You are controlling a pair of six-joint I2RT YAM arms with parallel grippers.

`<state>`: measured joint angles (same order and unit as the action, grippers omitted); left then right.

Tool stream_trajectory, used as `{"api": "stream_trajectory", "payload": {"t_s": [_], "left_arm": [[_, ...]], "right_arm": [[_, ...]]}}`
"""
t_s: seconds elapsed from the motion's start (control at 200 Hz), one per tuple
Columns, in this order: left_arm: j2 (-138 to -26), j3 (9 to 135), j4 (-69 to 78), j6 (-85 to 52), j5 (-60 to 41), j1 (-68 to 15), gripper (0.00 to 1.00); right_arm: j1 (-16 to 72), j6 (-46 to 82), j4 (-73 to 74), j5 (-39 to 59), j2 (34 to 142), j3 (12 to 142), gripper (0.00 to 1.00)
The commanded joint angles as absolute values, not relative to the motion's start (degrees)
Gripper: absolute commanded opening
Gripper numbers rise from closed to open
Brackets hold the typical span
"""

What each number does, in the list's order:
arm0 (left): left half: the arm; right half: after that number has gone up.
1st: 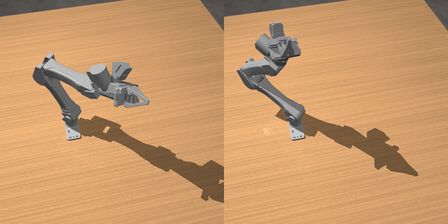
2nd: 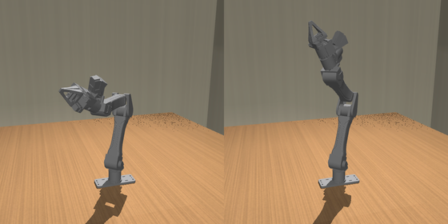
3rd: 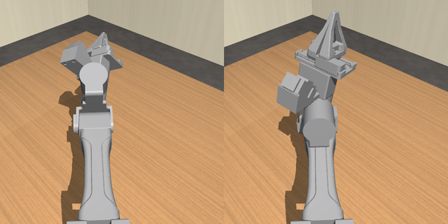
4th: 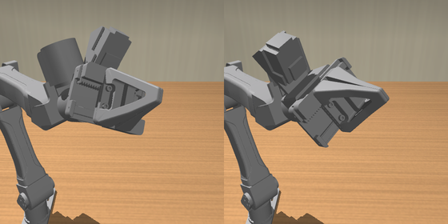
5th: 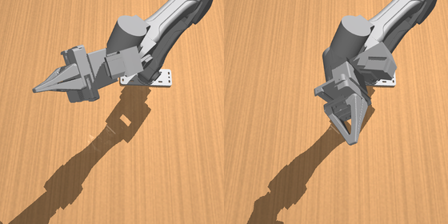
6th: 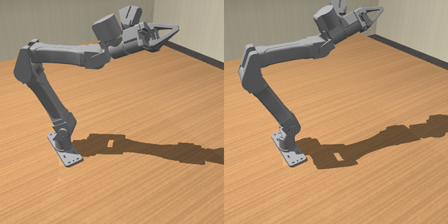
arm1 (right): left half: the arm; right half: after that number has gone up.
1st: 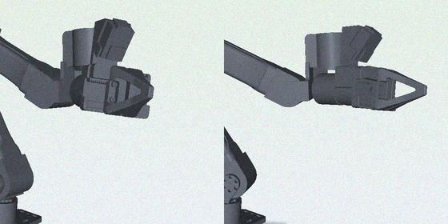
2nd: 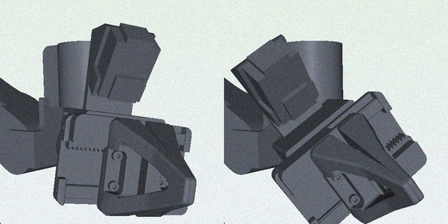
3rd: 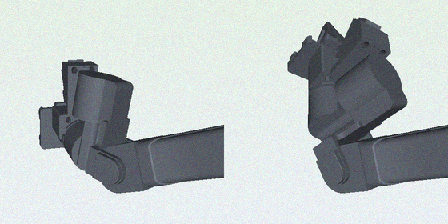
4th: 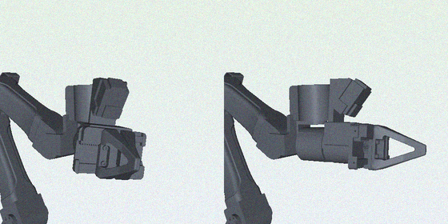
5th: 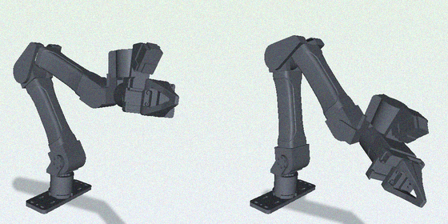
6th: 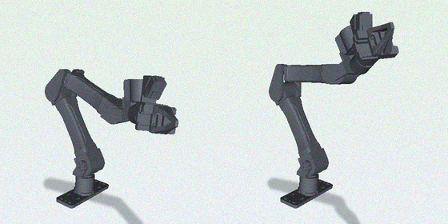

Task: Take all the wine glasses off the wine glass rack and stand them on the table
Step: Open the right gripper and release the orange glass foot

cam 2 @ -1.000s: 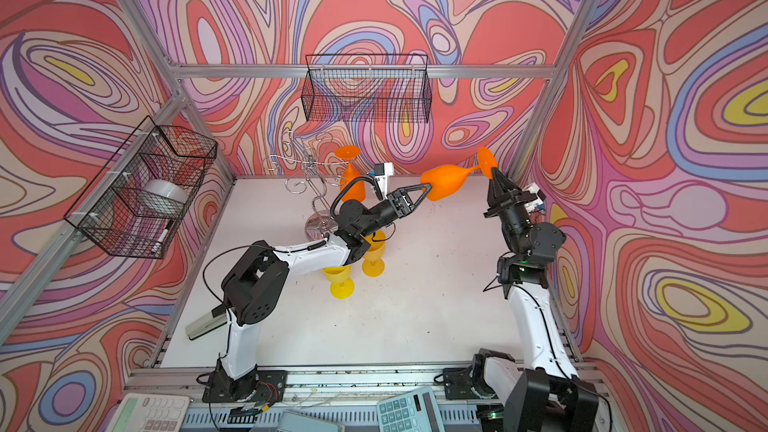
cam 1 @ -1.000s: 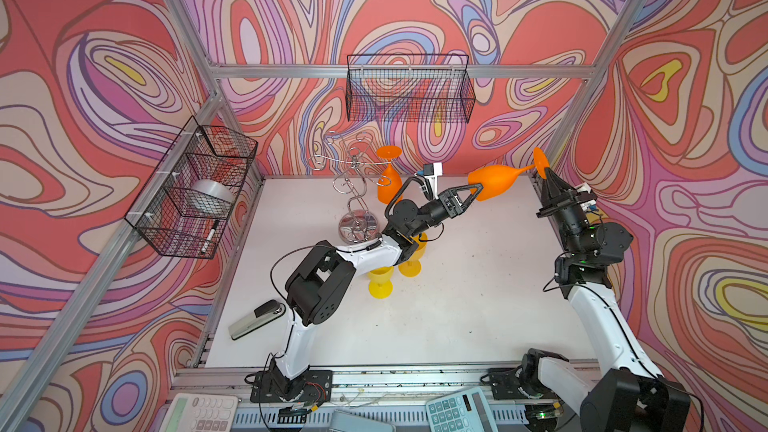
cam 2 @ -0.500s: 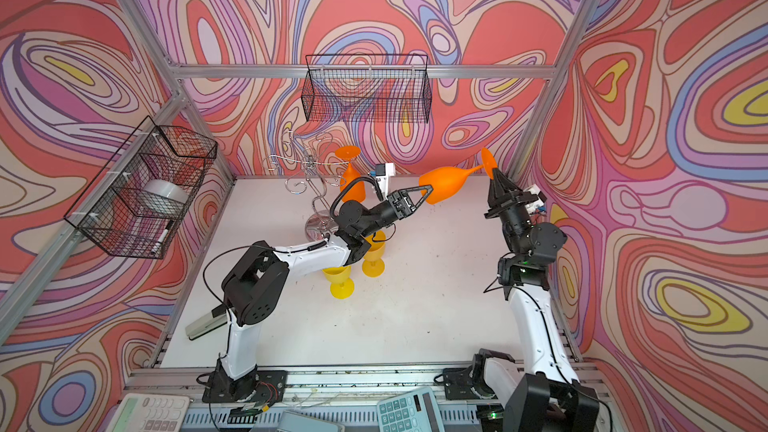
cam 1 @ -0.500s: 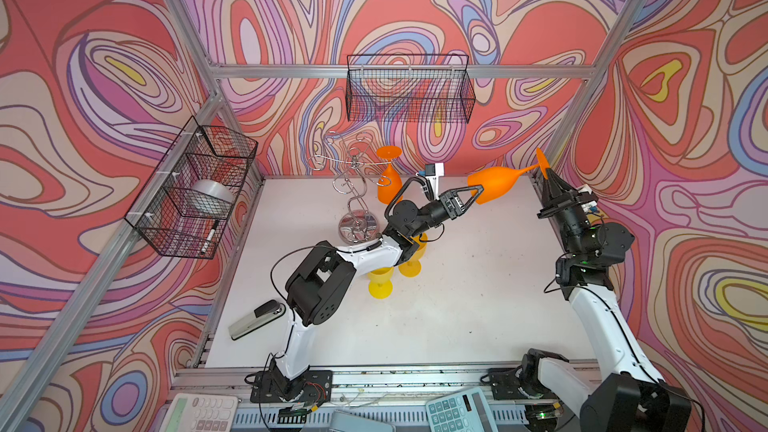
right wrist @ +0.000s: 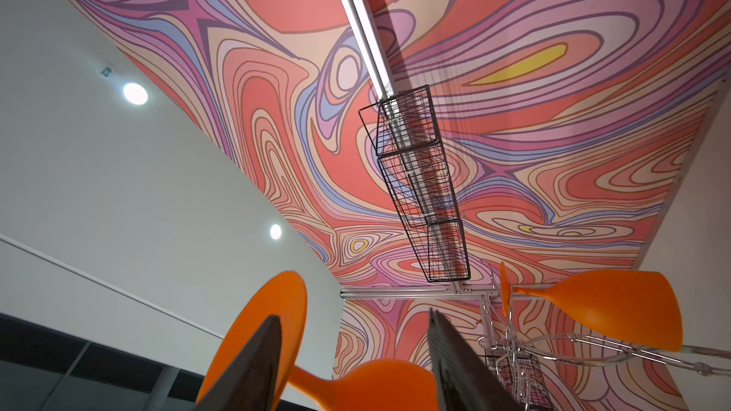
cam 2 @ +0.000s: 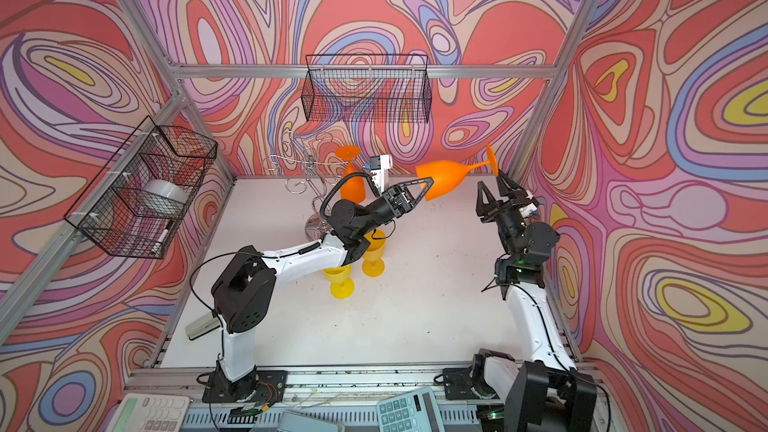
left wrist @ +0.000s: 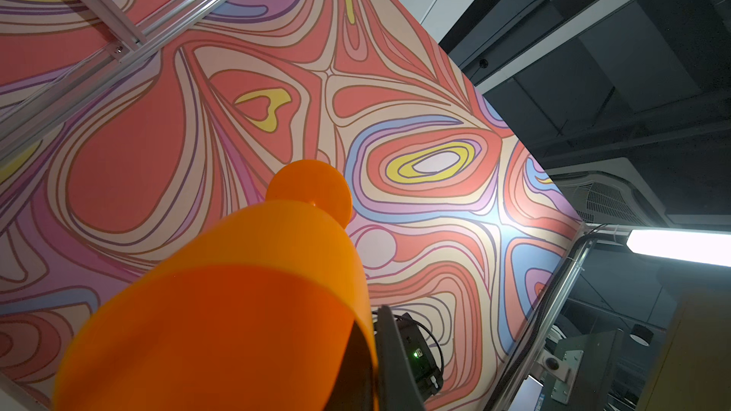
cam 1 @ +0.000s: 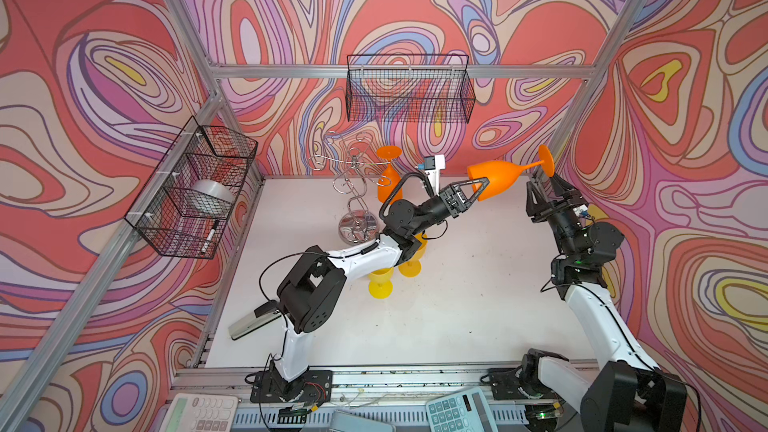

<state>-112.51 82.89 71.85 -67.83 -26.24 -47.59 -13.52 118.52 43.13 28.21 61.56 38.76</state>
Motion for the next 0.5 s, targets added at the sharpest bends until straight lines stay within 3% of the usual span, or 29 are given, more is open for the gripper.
{"api": "stream_trajectory", "payload": {"t_s": [0.0, 0.295, 0.496], "left_arm": [[-108.28, 82.11, 73.05, -64.75, -23.88, -48.22, 0.0], [-103.24, 78.28, 57.0, -58.59, -18.6, -48.23, 0.0], [-100.35, 77.9, 44.75, -55.46, -16.34, -48.17, 0.0]], "right_arm": [[-12.7, 142.38, 40.31, 32.64, 62.38, 36.08, 0.62], [-13.21, 133.3, 34.83, 32.08, 64.86, 31.56, 0.63], [-19.04, 112.34, 13.46, 33.23, 62.24, 35.02, 0.63]]}}
